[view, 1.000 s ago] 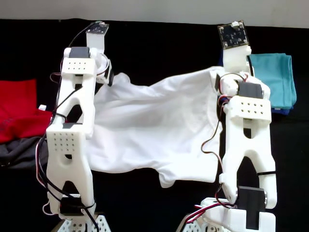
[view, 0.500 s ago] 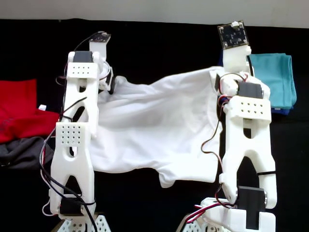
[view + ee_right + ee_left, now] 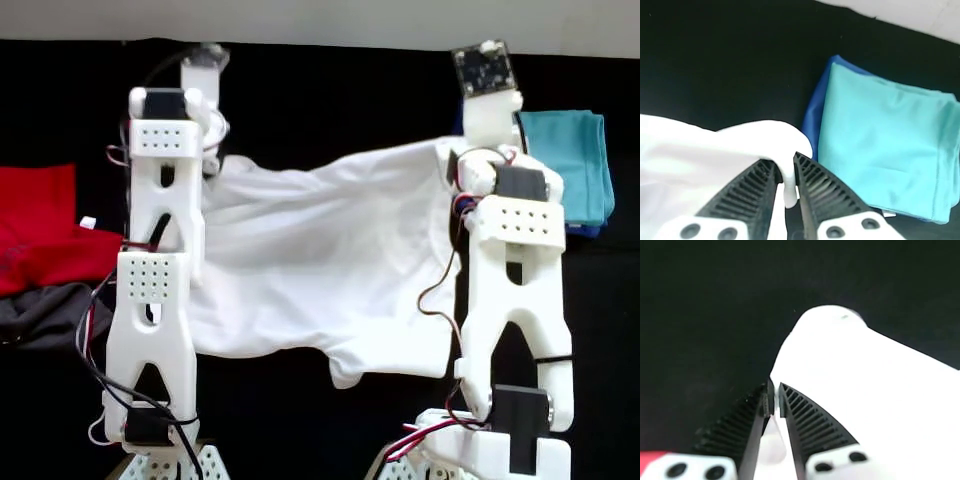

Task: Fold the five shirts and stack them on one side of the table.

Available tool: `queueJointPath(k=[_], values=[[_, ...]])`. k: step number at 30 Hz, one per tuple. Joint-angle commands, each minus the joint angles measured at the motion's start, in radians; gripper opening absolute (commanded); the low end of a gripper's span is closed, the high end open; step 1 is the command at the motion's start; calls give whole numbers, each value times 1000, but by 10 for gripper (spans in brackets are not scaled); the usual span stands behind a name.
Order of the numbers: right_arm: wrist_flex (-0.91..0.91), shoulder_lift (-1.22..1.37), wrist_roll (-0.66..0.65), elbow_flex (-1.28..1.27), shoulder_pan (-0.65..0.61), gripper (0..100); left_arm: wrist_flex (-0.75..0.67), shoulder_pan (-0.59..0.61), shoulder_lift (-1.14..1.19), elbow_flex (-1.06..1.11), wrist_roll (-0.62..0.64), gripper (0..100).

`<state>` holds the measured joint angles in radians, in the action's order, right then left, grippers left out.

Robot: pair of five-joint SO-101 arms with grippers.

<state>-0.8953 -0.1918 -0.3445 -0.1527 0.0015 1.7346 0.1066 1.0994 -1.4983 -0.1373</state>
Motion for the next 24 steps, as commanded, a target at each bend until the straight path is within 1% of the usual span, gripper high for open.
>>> queueJointPath(k=[1,5,12,15,19,24], values=[[-64,-74,-2,134,18,6,35,31,-165,-81,0,9],[-91,-117,-2,239,54,6,37,62,-361,-4,2,9],[-124,-185,-8,403,127,6,34,47,-855,344,2,9],[-120,-179,-8,524,142,6,32,27,-1036,417,0,9],[-137,-150,-6,676,143,6,26,28,-1176,421,2,9],[-340,-151,-8,805,137,6,34,47,-1222,447,2,9]])
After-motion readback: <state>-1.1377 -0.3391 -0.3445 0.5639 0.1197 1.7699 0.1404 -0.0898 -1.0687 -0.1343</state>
